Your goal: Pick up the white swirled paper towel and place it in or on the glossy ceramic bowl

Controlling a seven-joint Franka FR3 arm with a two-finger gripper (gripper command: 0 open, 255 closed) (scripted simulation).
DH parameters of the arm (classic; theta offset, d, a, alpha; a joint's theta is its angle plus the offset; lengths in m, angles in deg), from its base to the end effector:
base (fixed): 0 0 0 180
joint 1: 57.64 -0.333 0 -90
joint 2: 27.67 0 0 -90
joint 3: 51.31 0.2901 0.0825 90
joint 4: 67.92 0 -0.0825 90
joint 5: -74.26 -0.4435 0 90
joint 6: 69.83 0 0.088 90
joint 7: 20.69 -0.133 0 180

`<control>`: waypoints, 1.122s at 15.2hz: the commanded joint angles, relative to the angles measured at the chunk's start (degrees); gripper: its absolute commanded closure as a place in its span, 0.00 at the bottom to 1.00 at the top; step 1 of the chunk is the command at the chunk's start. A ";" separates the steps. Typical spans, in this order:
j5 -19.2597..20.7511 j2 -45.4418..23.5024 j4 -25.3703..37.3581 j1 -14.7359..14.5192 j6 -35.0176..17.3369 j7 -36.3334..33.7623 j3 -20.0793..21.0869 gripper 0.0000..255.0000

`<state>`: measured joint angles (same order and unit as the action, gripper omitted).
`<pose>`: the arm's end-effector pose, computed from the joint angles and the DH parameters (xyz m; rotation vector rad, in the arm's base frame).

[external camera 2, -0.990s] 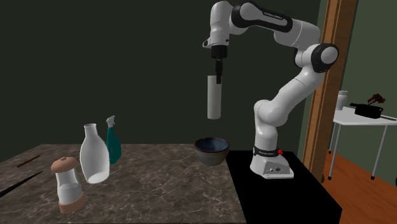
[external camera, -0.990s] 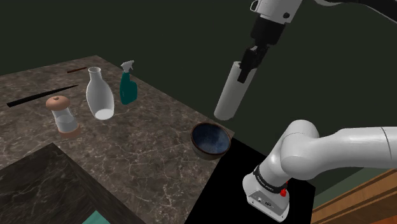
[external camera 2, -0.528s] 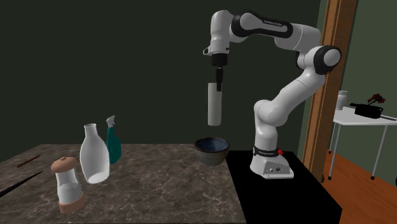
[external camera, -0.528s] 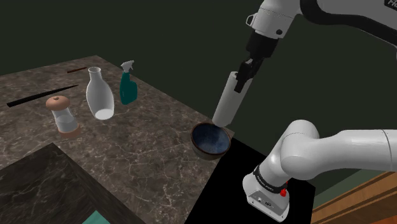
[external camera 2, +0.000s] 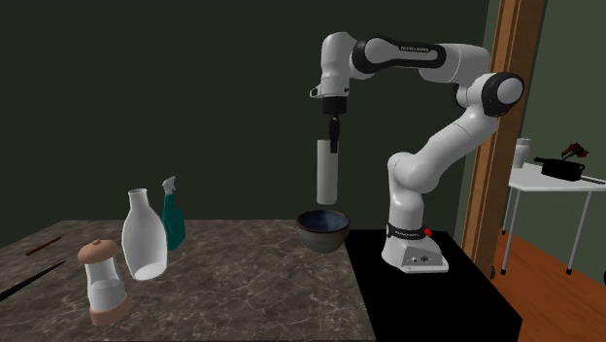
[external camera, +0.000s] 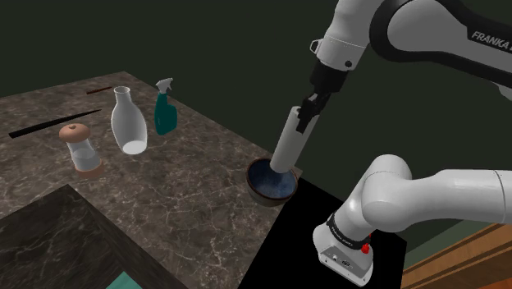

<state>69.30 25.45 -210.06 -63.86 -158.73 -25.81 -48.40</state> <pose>0.3412 0.0676 0.5296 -3.0952 -0.0792 0.0123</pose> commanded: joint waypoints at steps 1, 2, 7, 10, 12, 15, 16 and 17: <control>-0.06 0.62 -1.84 -0.02 -1.25 0.08 0.05 1.00; -0.09 0.82 -2.72 -0.04 -1.93 0.12 0.08 1.00; -0.31 1.68 -7.01 -0.07 -5.35 0.32 0.29 1.00; -0.48 2.07 -9.51 -0.05 -7.46 0.47 0.46 1.00; -0.51 2.20 -10.57 -0.13 -8.39 0.48 0.48 1.00; -0.57 2.21 -10.57 -0.02 -8.38 0.55 0.56 1.00; -0.57 2.21 -10.57 -0.02 -8.38 0.55 0.56 1.00; -0.58 2.21 -10.57 0.00 -8.38 0.56 0.57 1.00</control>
<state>68.95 26.42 -216.01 -63.87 -166.02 -25.11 -47.92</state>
